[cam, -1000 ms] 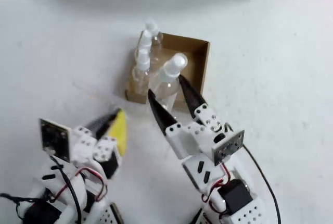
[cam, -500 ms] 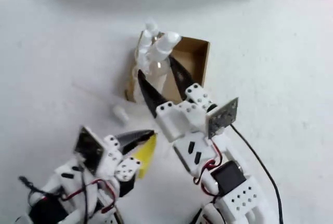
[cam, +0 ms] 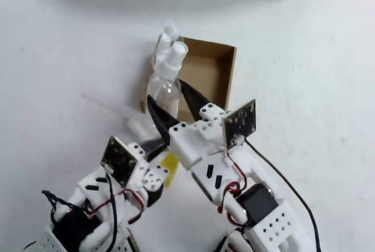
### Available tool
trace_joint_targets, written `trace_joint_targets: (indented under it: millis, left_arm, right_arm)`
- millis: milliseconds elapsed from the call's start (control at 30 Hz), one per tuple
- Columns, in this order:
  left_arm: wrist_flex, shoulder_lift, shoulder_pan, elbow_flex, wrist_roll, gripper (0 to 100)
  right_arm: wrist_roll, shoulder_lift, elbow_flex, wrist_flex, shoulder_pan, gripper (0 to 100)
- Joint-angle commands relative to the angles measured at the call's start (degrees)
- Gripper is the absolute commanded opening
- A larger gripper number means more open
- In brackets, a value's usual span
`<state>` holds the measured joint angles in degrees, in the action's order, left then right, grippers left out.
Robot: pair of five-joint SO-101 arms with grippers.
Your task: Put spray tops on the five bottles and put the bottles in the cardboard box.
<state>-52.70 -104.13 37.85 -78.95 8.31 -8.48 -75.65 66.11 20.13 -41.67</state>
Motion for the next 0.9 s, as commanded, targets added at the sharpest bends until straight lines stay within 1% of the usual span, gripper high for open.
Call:
trace_joint_targets:
  millis: [0,300,367,433,533,600,667,767,867]
  left_arm:
    - [4.9,-0.8,-5.0,-0.9,-0.3,2]
    - [5.4,-0.8,-5.8,-1.8,-0.3,2]
    - [5.2,-0.8,-5.8,-1.8,-0.3,2]
    - [4.8,-0.8,-5.8,-1.8,-0.3,2]
    - [0.3,-0.8,-7.3,-1.8,-0.7,2]
    - [-3.1,-0.8,-10.6,-1.8,-0.7,2]
    - [-4.8,-0.8,-15.5,-1.8,-0.8,2]
    - [-5.4,-0.8,-24.7,-1.8,-0.8,2]
    - [-4.9,-0.8,-33.9,-4.3,-0.8,2]
  right_arm:
    - [-0.2,-4.0,-3.4,3.6,-0.6,1.5]
    - [-0.2,-5.6,-3.3,5.7,-0.3,1.5]
    - [-0.1,-5.1,-3.3,4.8,0.0,1.5]
    - [-0.1,-5.1,-3.2,3.0,1.8,1.5]
    - [-0.1,-5.1,-3.3,0.0,6.2,1.5]
    - [0.1,-5.1,-3.4,-0.7,9.7,1.5]
    - [2.4,-5.1,-3.3,-0.7,12.6,1.5]
    - [4.7,-4.9,-3.1,-0.7,15.3,1.5]
    - [5.2,-2.3,-3.3,-0.8,17.9,1.5]
